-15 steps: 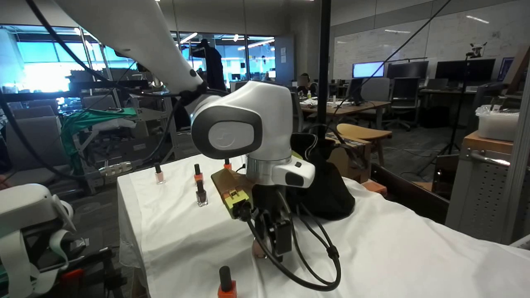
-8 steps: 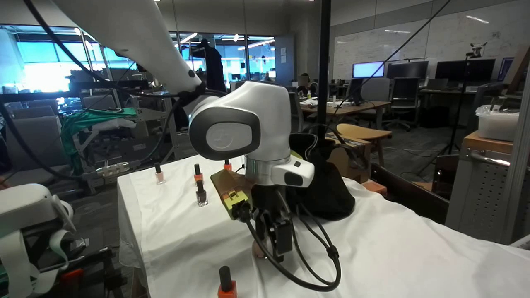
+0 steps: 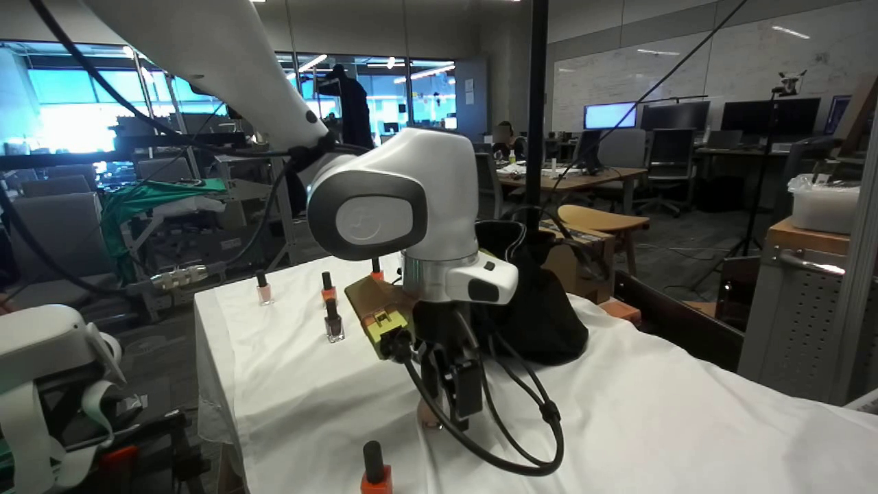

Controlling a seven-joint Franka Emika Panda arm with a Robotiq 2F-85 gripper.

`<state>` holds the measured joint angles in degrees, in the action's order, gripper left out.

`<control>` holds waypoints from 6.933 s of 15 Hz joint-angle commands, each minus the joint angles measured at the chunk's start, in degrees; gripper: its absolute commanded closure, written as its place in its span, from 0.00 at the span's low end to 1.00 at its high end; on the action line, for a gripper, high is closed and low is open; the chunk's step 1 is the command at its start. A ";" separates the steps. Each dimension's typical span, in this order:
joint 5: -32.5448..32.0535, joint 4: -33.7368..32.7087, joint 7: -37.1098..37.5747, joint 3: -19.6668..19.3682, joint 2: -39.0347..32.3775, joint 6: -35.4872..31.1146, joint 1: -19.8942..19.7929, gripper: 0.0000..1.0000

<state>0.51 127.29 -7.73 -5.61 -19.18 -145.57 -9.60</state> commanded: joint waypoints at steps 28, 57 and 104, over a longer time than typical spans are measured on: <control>0.27 0.57 -4.26 0.99 -0.25 1.35 -0.21 0.44; -13.91 -2.27 -1.52 1.73 13.63 9.34 5.27 0.78; -13.15 2.69 -7.87 0.80 23.37 14.93 3.97 0.00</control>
<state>-12.23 123.79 -16.43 -3.87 -1.69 -131.09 -5.12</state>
